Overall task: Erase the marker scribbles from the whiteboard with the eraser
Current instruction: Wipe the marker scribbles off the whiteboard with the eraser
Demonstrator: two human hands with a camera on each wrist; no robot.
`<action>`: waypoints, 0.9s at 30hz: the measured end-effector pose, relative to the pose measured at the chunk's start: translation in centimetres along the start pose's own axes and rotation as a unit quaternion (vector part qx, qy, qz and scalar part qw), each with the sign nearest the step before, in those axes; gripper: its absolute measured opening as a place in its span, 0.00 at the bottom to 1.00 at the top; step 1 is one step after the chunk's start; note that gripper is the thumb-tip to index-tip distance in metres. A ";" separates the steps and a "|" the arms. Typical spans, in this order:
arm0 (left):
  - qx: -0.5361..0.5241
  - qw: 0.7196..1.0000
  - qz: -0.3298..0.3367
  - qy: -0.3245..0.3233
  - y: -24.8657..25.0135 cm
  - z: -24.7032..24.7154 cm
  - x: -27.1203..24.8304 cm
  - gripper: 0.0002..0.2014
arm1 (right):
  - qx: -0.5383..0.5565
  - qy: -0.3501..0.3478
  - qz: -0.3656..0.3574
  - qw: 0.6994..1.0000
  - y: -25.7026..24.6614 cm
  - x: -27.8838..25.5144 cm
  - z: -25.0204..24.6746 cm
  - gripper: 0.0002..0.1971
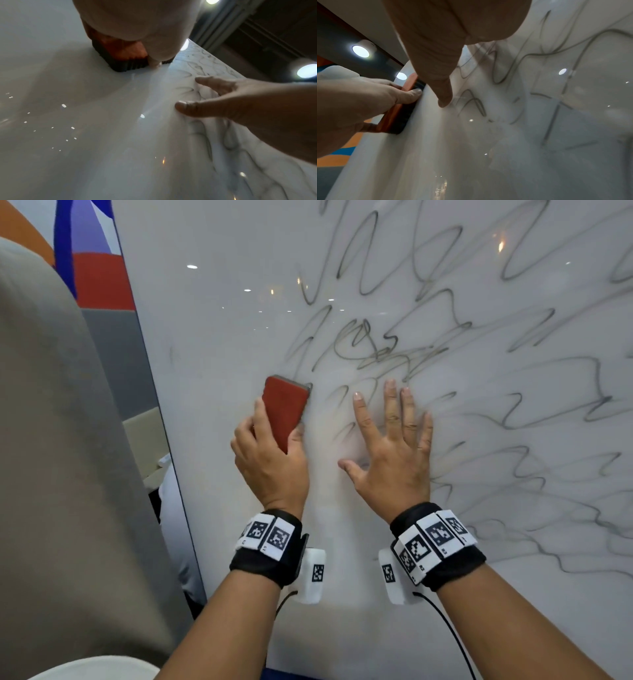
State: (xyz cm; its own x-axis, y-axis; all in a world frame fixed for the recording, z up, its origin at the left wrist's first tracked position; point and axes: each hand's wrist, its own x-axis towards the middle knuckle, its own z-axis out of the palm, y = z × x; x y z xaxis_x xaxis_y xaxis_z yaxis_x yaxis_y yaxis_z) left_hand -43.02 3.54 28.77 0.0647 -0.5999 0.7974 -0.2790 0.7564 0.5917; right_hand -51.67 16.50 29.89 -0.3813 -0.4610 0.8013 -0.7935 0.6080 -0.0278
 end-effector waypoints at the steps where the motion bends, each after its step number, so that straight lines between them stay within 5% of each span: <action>1: 0.015 0.999 0.039 -0.006 0.1 0.0 -0.4 0.34 | 0.004 0.001 0.000 1.000 0.0 0.0 0.1 0.55; 5: 0.053 0.984 0.163 -0.058 -0.3 0.1 -1.7 0.34 | 0.017 0.003 0.003 1.000 0.0 0.0 0.2 0.54; 11: -0.012 1.000 -0.012 0.003 -0.7 -0.4 1.3 0.34 | 0.010 0.011 0.001 1.000 0.3 -0.2 0.3 0.54; 15: 0.057 0.986 0.151 -0.050 -0.3 -0.3 -1.3 0.33 | 0.021 0.009 0.003 1.000 0.1 -0.1 0.4 0.54; 17: 0.063 0.982 0.170 -0.057 -0.6 -0.2 -1.3 0.33 | 0.022 0.010 0.002 1.000 0.1 -0.2 0.5 0.54; 23: 0.004 1.000 -0.009 0.003 0.5 -0.2 2.7 0.34 | 0.012 0.018 0.005 1.000 0.1 -0.2 0.6 0.54; 27: 0.062 0.983 0.167 -0.045 0.7 -0.2 0.4 0.33 | 0.023 0.014 0.005 1.000 0.1 -0.3 0.6 0.54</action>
State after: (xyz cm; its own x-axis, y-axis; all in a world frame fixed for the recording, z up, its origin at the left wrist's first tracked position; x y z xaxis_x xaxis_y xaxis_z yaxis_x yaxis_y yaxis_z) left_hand -43.05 3.90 29.53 -0.1344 -0.3488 0.9275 -0.3859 0.8805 0.2752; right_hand -51.95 16.29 29.29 -0.3758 -0.4361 0.8176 -0.8109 0.5818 -0.0624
